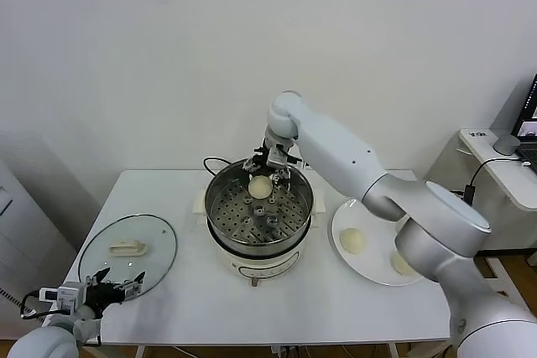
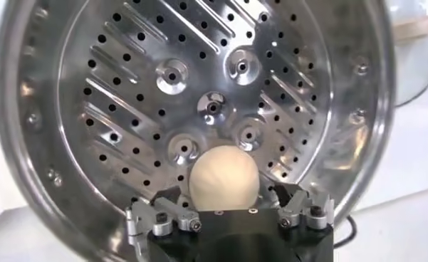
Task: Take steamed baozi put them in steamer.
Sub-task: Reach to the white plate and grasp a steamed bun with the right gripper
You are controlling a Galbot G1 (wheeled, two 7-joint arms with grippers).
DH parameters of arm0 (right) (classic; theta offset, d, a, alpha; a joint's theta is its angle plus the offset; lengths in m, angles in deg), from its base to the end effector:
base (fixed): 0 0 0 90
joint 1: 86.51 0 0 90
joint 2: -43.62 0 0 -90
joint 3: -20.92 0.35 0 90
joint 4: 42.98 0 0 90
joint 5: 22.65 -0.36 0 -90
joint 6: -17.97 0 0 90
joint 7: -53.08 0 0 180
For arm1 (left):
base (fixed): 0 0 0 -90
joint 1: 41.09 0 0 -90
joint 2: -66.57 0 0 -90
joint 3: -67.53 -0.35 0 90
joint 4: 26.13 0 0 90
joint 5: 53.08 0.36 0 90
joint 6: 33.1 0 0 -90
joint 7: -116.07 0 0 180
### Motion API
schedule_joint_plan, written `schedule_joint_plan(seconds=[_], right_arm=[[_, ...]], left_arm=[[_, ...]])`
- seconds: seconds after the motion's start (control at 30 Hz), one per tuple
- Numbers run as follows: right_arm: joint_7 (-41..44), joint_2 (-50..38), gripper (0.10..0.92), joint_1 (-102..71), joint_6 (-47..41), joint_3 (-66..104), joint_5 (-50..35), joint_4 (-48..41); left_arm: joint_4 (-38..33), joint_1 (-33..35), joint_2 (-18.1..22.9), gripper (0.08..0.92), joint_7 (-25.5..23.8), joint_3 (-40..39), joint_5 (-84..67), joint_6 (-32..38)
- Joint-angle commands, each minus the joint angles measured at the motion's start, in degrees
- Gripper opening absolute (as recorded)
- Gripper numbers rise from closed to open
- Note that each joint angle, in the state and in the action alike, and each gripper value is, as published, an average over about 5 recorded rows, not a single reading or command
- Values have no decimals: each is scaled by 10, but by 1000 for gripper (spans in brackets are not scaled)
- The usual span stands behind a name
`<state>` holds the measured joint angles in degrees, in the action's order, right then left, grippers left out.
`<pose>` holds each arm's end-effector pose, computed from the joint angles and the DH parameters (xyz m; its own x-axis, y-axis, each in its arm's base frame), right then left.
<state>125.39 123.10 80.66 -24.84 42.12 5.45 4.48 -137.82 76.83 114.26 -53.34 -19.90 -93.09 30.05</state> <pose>0.6342 0.1348 -0.0461 -0.1725 -0.2600 0.9501 -0.1183 -0.9521 -0.2820 0.2249 0.1571 -0.2893 -0.8077 0.0058 0.5896 0.0698 0.9939 0.0858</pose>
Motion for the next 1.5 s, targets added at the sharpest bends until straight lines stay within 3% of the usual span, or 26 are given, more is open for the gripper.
schedule_joint_plan(seconds=[0.03,0.33,0.6,0.93,1.5], right_arm=[[21,-52,823,92,-15,-86,-187,-1],[41,-161,823,183,-296,-267,-408,-36],[34,-258,823,188,-460,-375,-528,28],[-17,-325,823,110,-506,-360,-533,94],[-60,-319,823,-31,-518,-279,-478,90]], left_arm=[[-1,2,0,823,0,1,1,0],[-4,3,2,823,1,3,1,-1],[-5,2,2,823,1,5,0,-1],[-11,3,5,823,2,6,0,-3],[-14,5,6,823,2,8,0,-3]])
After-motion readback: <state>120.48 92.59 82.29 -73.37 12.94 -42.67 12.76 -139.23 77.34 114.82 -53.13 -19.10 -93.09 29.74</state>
